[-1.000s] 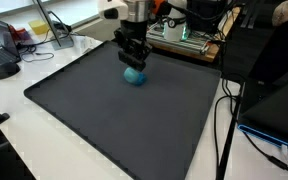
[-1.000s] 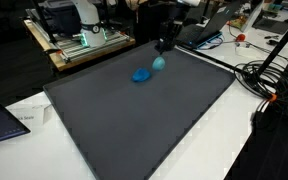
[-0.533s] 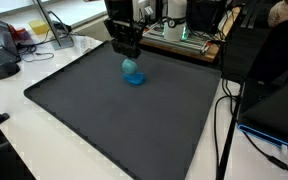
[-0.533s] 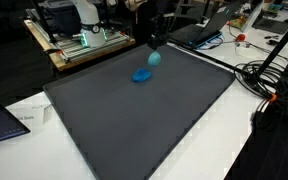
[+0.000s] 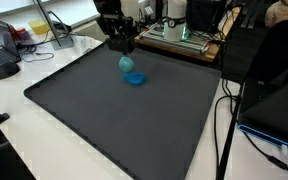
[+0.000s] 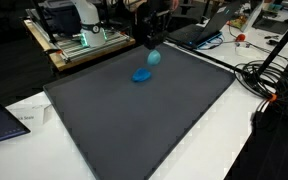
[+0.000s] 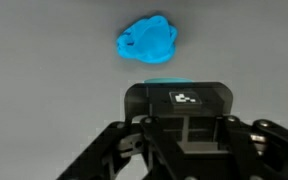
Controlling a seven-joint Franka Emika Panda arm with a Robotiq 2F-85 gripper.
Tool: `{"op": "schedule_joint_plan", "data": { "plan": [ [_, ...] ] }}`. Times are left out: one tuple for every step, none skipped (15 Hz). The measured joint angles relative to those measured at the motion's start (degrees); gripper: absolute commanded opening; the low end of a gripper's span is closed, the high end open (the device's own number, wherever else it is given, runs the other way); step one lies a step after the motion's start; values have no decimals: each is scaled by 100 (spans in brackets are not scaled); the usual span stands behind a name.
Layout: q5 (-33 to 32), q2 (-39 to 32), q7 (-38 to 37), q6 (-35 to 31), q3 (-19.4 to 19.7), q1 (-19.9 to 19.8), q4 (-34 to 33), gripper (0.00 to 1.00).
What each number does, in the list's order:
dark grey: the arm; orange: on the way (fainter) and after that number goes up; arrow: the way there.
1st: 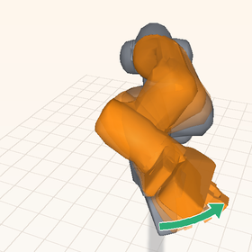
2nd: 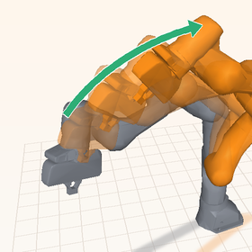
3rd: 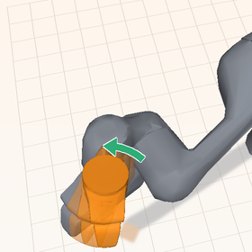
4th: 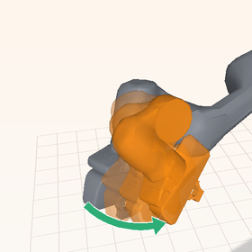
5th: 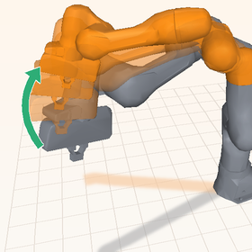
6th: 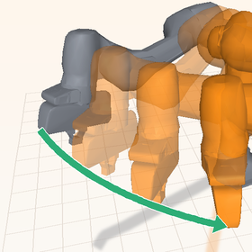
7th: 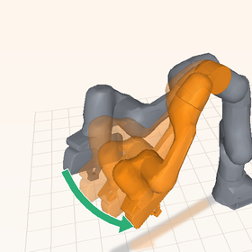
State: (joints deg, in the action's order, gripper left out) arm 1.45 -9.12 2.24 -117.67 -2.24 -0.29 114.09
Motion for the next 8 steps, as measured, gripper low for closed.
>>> {"op": "schedule_joint_plan", "data": {
  "plan": [
    [5, 1, 0, 0, -5, 3, 0, 21],
    [8, 1, 0, 0, -7, 5, 0, 21],
    [9, -12, 0, 9, -2, 5, -11, 21],
    [24, -48, 32, 35, 9, -4, -43, 21],
    [85, -103, 114, 84, 26, -24, -88, 21],
    [176, -172, 236, 140, 47, -56, -149, 21],
    [288, -248, 387, 210, 70, -102, -217, 21],
    [410, -331, 562, 291, 92, -160, -292, 21]
  ]
}}
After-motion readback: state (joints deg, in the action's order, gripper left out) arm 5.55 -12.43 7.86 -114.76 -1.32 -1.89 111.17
